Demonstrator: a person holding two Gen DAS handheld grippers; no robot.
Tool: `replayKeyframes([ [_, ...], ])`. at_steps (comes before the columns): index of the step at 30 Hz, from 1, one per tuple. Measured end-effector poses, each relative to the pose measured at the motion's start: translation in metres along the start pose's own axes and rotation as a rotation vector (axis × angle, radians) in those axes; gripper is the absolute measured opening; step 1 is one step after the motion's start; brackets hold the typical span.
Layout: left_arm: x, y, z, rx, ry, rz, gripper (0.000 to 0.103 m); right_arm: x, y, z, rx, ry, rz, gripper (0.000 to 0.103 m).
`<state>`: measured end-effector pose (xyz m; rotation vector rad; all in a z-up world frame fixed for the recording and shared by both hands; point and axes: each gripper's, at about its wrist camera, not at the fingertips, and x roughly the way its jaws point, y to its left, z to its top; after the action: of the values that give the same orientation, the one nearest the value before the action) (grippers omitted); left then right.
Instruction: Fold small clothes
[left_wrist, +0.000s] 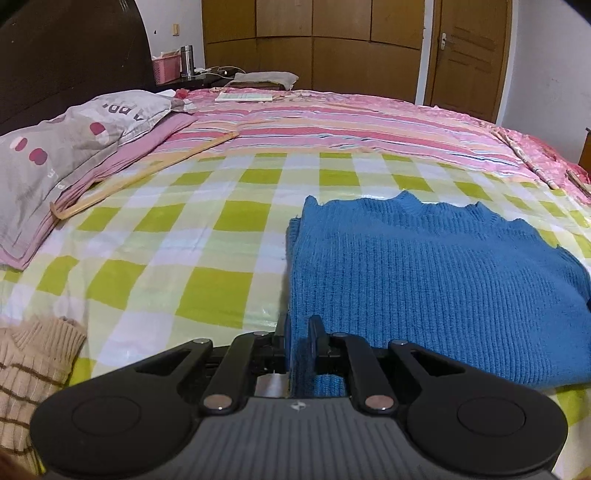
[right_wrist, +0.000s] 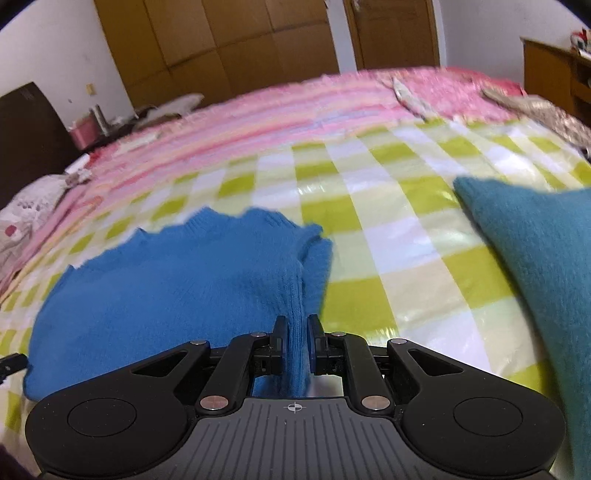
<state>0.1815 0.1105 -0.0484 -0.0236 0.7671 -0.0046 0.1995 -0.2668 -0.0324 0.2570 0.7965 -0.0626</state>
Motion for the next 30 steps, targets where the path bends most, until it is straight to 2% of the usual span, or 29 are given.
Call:
replayKeyframes([
  [10,-0.008,-0.007,0.000,0.021,-0.005,0.000,0.018,-0.018,-0.001,-0.005,0.019,-0.036,0.008,0.015],
  [16,-0.009,-0.012,0.001,0.040,-0.007,0.002,0.018,-0.016,-0.007,-0.010,0.060,-0.020,0.017,0.015],
  [24,-0.008,-0.015,-0.001,0.057,0.001,0.010,0.018,-0.012,-0.007,-0.009,0.055,-0.012,0.017,0.015],
  [30,-0.009,-0.019,-0.003,0.079,0.001,0.023,0.018,-0.015,-0.017,-0.013,0.101,-0.031,0.036,0.016],
])
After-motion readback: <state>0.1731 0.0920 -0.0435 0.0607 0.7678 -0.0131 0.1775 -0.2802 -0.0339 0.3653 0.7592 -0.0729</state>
